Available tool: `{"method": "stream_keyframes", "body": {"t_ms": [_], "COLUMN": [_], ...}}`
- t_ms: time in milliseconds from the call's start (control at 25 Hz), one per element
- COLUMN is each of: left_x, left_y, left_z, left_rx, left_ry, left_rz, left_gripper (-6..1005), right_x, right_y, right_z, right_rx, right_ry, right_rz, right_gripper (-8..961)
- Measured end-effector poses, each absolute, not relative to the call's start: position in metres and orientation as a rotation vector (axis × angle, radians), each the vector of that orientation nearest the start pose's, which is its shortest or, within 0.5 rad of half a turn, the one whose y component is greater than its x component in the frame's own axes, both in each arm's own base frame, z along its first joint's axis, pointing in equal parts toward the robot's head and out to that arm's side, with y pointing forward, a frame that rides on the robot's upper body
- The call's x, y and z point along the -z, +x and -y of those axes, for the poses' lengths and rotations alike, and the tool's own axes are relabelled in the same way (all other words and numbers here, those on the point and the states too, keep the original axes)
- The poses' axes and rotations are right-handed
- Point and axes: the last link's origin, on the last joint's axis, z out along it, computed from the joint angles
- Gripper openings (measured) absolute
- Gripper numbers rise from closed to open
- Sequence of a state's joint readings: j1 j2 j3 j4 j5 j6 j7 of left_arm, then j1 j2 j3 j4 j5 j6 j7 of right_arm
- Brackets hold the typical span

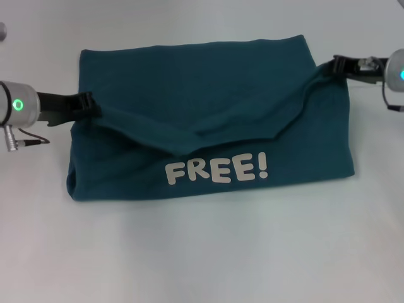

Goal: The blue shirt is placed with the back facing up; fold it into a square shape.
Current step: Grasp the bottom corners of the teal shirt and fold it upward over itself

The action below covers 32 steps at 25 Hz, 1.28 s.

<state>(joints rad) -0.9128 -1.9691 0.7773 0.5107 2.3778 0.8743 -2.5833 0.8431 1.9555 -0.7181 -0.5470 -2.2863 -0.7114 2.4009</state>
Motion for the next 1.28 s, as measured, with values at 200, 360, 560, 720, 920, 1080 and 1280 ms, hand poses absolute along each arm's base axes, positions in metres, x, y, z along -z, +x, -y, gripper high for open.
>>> {"method": "stream_keyframes", "body": {"t_ms": [200,360,560,720,920,1080,1280], "left_x": [-0.018,-0.019,-0.023,-0.027,-0.027,-0.022,-0.021], "left_y": [-0.231,-0.231,-0.226,-0.220,-0.220,-0.223,-0.226], "left_z": [-0.474,-0.474,-0.478,-0.482,-0.485,-0.484,-0.484], "left_rx": [0.347,0.348,0.364,0.373,0.367,0.364,0.374], "left_ry": [-1.959,-1.954,-1.951,-1.954,-1.939,-1.926,-1.903], "left_rz": [1.533,1.530,1.515,1.497,1.477,1.457,1.455], "left_gripper": [21,20,21,20,20,21,51], "right_x": [-0.055,-0.054,-0.065,-0.072,-0.067,-0.059,-0.061], "right_y": [0.267,0.266,0.254,0.246,0.248,0.249,0.250], "right_z": [-0.484,-0.485,-0.494,-0.500,-0.501,-0.500,-0.501], "right_rx": [-0.390,-0.385,-0.406,-0.414,-0.382,-0.334,-0.297], "right_ry": [-1.798,-1.793,-1.802,-1.806,-1.807,-1.823,-1.820], "right_rz": [-1.340,-1.329,-1.283,-1.257,-1.234,-1.204,-1.177], "right_gripper": [65,66,67,67,69,69,71]}}
